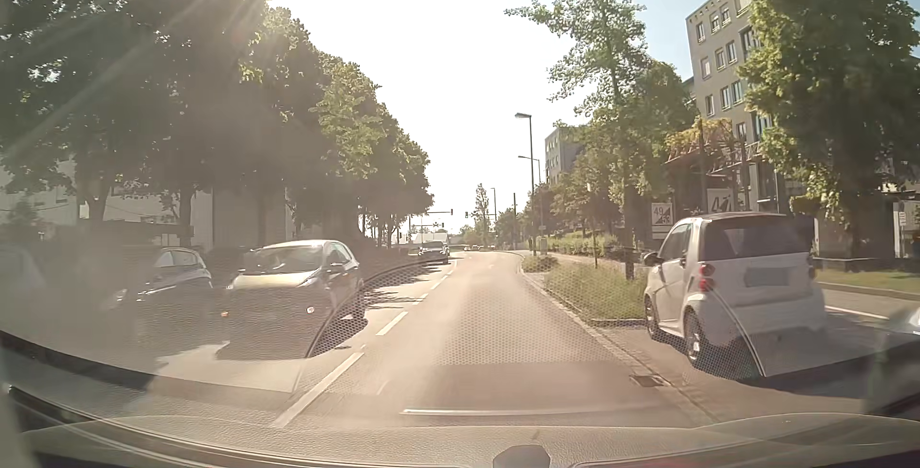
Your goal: Follow the waypoints while adhering to traffic rules and regulations
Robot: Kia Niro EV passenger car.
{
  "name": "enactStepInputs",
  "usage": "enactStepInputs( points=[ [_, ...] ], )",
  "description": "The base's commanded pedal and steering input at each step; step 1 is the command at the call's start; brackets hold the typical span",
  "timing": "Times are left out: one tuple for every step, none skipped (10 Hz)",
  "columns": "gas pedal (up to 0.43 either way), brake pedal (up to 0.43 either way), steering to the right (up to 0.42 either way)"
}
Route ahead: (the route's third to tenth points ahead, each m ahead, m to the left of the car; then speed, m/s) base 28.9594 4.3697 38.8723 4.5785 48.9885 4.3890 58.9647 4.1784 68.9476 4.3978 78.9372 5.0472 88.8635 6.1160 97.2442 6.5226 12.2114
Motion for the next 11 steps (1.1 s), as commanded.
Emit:
enactStepInputs(
  points=[
    [0.059,0.000,0.000],
    [0.059,0.000,-0.001],
    [0.059,0.000,-0.001],
    [0.059,0.000,-0.002],
    [0.059,0.000,-0.002],
    [0.059,0.000,-0.002],
    [0.047,0.000,-0.002],
    [0.047,0.000,-0.002],
    [0.047,0.000,-0.002],
    [0.047,0.000,-0.002],
    [0.047,0.000,-0.001]
  ],
)
